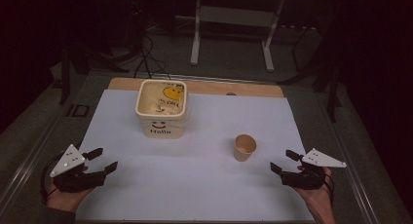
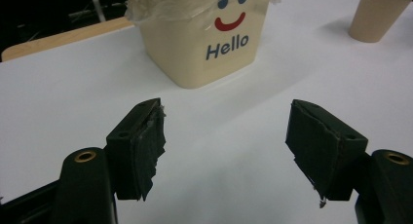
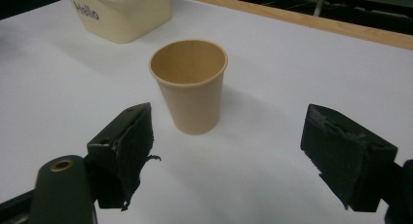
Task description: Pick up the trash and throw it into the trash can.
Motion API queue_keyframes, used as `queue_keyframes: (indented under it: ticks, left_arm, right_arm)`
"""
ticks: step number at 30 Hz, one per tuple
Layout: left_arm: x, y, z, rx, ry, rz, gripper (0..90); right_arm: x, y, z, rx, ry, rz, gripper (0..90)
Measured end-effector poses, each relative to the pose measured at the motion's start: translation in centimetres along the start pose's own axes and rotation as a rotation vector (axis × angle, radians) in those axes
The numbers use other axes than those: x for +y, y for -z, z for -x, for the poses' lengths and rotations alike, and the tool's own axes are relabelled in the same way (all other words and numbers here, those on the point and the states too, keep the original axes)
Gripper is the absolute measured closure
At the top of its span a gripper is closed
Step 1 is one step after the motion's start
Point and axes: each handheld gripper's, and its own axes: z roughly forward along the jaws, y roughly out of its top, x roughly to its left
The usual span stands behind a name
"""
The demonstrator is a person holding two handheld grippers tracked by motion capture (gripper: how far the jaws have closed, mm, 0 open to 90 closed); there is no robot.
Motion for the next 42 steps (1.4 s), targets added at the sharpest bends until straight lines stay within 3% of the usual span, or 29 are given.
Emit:
queue_keyframes:
  ticks: [26, 34, 42]
  left_arm:
    - [-0.4, 0.2, -0.3, 0.020, 0.013, -0.003, 29.7]
    - [-0.6, 0.0, -0.7, 0.028, 0.030, -0.010, 29.6]
    - [-0.6, 0.0, -0.7, 0.028, 0.028, -0.012, 29.6]
  right_arm:
    - [0.5, -0.8, -0.4, -0.017, -0.040, -0.007, 18.8]
    - [1.5, -1.6, -0.6, -0.023, -0.060, -0.006, 18.7]
    - [2.8, -2.9, -0.9, 0.000, -0.055, -0.017, 18.7]
